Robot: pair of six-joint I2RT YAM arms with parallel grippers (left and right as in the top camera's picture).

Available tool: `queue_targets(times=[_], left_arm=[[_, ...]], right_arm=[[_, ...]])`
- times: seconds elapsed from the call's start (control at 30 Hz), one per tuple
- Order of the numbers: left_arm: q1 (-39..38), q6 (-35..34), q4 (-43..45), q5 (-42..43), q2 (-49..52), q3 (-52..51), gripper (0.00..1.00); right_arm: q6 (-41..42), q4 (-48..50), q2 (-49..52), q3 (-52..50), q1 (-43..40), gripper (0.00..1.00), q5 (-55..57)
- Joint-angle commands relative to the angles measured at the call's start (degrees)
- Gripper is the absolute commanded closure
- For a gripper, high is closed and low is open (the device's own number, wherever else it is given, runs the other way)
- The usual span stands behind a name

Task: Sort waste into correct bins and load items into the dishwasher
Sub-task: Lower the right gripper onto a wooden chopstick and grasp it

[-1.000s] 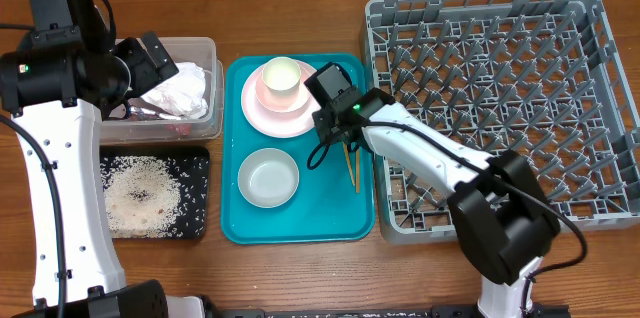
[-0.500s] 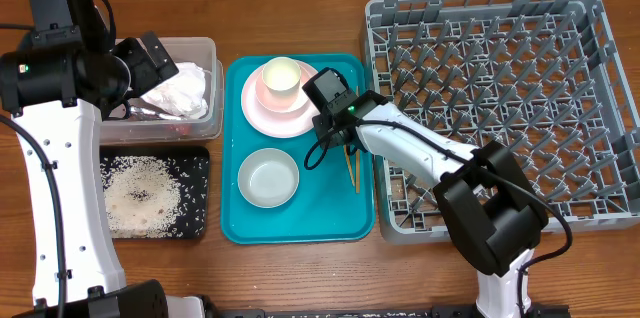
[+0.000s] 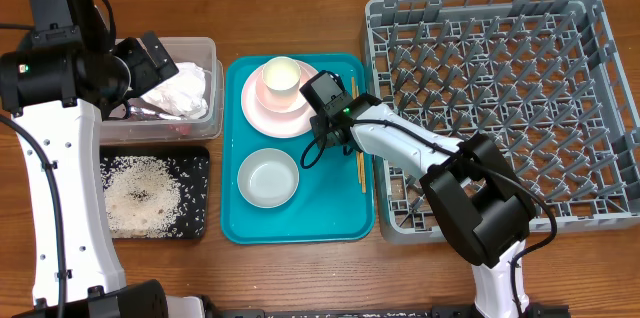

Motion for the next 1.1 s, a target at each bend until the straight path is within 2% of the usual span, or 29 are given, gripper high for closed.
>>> queue_targets(times=[0.0,0.13,0.23,0.37,0.5,0.8,0.97,1.07], left_arm=[[-0.02,0.72,0.02,-0.37,-0.33,0.92,0.00],[-0.02,0.72,0.02,-0.37,-0.33,0.92,0.00],[-0.02,0.72,0.02,-0.37,-0.33,0.92,0.00],[-0.02,0.72,0.02,-0.37,-0.33,0.92,0.00],[-0.02,0.72,0.02,-0.37,-0.33,0.92,0.00],[-0.02,0.72,0.02,-0.37,-0.33,0.92,0.00],[-0.02,0.72,0.02,-0.37,-0.33,0.92,0.00],[-0.02,0.72,0.02,-0.37,-0.33,0.92,0.00]], right_arm=[[0.98,-0.37,2.23,-0.09,0.28,0.76,0.17],[1.75,-4.13,0.15,4.24,0.26,0.82,1.16],[4.68,-7.78,-3.02,9.49,0.22,0.81,4.24],[11.93,-11.54,-4.35,10.27,0.22,0.80,6.99],[20.44,-12.22,-3.54,5.97,0.22,0.71,9.66],[20.68,-3.82,-1.31,-1.33,0.11,0.58,9.84],[20.68,-3.13,-1.11,-1.53,-0.15,0.57,9.20],[20.68,-3.13,-1.11,-1.53,-0.15,0.57,5.03]])
